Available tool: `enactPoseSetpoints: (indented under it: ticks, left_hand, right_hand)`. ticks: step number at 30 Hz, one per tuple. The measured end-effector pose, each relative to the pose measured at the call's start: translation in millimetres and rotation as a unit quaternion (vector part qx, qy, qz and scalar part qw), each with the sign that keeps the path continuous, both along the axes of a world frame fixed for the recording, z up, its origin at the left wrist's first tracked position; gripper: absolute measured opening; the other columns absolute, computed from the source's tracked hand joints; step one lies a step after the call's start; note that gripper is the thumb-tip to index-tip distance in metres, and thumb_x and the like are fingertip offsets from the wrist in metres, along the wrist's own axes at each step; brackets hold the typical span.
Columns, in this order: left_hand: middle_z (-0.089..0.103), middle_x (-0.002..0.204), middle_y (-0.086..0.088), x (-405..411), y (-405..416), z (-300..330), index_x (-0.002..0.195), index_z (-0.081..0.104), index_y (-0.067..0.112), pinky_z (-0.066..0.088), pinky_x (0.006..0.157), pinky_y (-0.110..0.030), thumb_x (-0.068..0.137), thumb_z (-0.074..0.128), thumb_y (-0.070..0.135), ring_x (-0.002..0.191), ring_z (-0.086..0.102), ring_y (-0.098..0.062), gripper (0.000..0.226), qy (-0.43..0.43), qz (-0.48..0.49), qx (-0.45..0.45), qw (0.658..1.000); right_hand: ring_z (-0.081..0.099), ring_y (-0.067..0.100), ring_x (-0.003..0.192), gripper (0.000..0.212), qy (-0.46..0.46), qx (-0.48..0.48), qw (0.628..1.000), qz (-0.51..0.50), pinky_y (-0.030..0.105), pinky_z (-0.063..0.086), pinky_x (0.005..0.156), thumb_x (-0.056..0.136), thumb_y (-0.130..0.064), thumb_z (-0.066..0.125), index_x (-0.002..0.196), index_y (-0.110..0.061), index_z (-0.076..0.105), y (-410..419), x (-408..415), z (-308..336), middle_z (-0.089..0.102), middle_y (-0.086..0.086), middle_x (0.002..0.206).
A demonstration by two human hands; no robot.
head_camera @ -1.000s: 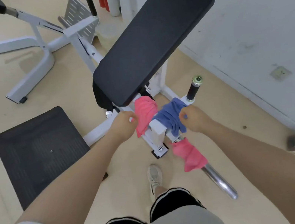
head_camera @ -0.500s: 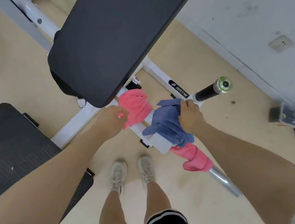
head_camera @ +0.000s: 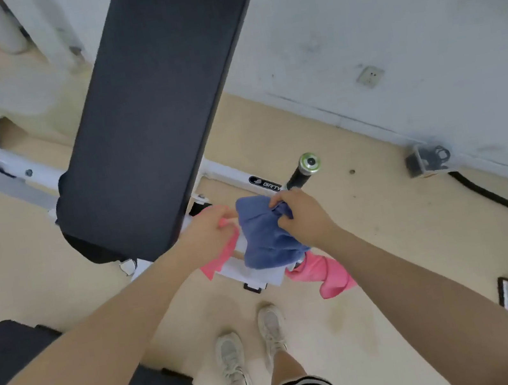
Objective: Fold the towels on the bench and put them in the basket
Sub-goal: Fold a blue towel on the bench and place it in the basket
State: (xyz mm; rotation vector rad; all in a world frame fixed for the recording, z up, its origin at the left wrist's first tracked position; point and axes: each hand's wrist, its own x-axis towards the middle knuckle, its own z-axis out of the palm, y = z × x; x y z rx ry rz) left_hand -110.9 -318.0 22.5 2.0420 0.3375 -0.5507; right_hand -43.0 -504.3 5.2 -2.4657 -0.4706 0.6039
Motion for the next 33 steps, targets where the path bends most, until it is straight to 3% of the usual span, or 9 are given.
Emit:
enactPoseSetpoints:
  ticks: [3,5,7,10,14,19,25,30,33]
  left_hand:
    - [0.05,0.118,0.004,16.0,-20.3,42.3,0.129,0.046,0.018,0.039,0.082,-0.016,0.09,0.051,0.008,0.102,0.049,-0.012,0.041,-0.094,-0.085,-0.01,0.992]
    - [0.044,0.125,0.002,23.0,-39.9,71.4,0.137,0.038,0.015,0.033,0.08,-0.006,0.083,0.058,0.023,0.103,0.045,-0.01,0.059,-0.162,-0.134,-0.017,0.978]
    - [0.047,0.12,0.005,26.1,-61.7,95.3,0.131,0.046,0.015,0.036,0.081,-0.003,0.072,0.054,0.043,0.1,0.05,-0.006,0.067,-0.217,-0.197,-0.025,0.956]
    - [0.061,0.094,0.008,26.6,-101.2,119.7,0.104,0.06,0.016,0.043,0.075,-0.013,0.075,0.054,0.036,0.084,0.055,0.003,0.036,-0.226,-0.274,-0.015,0.935]
    - [0.064,0.082,0.008,16.0,-165.4,138.8,0.094,0.063,0.021,0.043,0.069,-0.018,0.072,0.043,0.037,0.071,0.055,0.002,0.034,-0.251,-0.311,-0.006,0.916]
    - [0.059,0.072,0.008,-13.1,-275.4,146.2,0.088,0.062,0.02,0.04,0.061,-0.021,0.088,0.047,0.006,0.06,0.047,0.001,0.02,-0.245,-0.341,-0.035,0.907]
    - [0.061,0.081,-0.015,-71.5,-436.9,140.6,0.081,0.058,0.022,0.041,0.067,-0.029,0.093,0.045,0.014,0.07,0.049,-0.016,0.019,-0.205,-0.372,-0.05,0.904]
    - [0.063,0.083,0.0,-109.1,-564.5,147.8,0.09,0.06,0.015,0.039,0.062,-0.017,0.086,0.063,0.025,0.072,0.051,-0.009,0.011,-0.2,-0.492,-0.021,0.847]
    - [0.059,0.076,0.006,-124.5,-634.6,153.6,0.082,0.058,0.022,0.035,0.051,-0.009,0.088,0.059,0.022,0.067,0.05,-0.008,0.006,-0.186,-0.495,-0.037,0.848]
  right_hand:
    - [0.052,0.011,0.091,0.036,0.016,0.111,0.992,-0.056,0.019,0.043,0.086,0.072,0.004,0.049,0.1,-0.012,0.064,-20.0,-9.1,64.8,0.06,0.002,0.104]
    - [0.055,0.005,0.087,0.035,0.031,0.166,0.982,-0.081,0.008,0.042,0.079,0.064,-0.004,0.046,0.089,-0.02,0.063,-39.6,-17.0,107.8,0.062,-0.006,0.095]
    - [0.054,-0.004,0.076,0.035,0.026,0.206,0.973,-0.098,0.005,0.04,0.07,0.056,-0.007,0.04,0.078,-0.024,0.06,-64.9,-27.2,141.6,0.062,-0.01,0.082]
    - [0.053,-0.009,0.067,0.036,0.02,0.23,0.967,-0.112,0.005,0.04,0.066,0.052,-0.003,0.039,0.073,-0.024,0.059,-109.1,-49.9,174.7,0.06,-0.01,0.077]
    - [0.054,-0.002,0.076,0.031,0.041,0.23,0.963,-0.135,0.011,0.042,0.071,0.061,-0.007,0.046,0.085,-0.021,0.06,-175.8,-88.2,190.8,0.06,-0.01,0.084]
    - [0.047,0.013,0.072,0.011,-0.033,0.113,0.964,-0.239,0.026,0.037,0.067,0.087,-0.009,0.053,0.081,-0.012,0.061,-281.0,-138.9,177.9,0.054,-0.001,0.073]
    - [0.042,0.012,0.065,0.013,-0.061,0.066,0.945,-0.314,0.019,0.032,0.057,0.09,-0.017,0.054,0.079,-0.011,0.057,-433.7,-217.7,171.1,0.051,0.0,0.07]
    - [0.043,0.016,0.069,0.015,-0.058,0.027,0.931,-0.359,0.023,0.031,0.057,0.094,-0.021,0.049,0.084,-0.011,0.053,-548.6,-279.9,162.4,0.048,-0.004,0.067]
    - [0.046,0.016,0.07,0.009,-0.083,0.018,0.901,-0.426,0.024,0.035,0.058,0.092,-0.022,0.052,0.084,-0.019,0.05,-609.2,-303.6,165.1,0.052,-0.005,0.07]
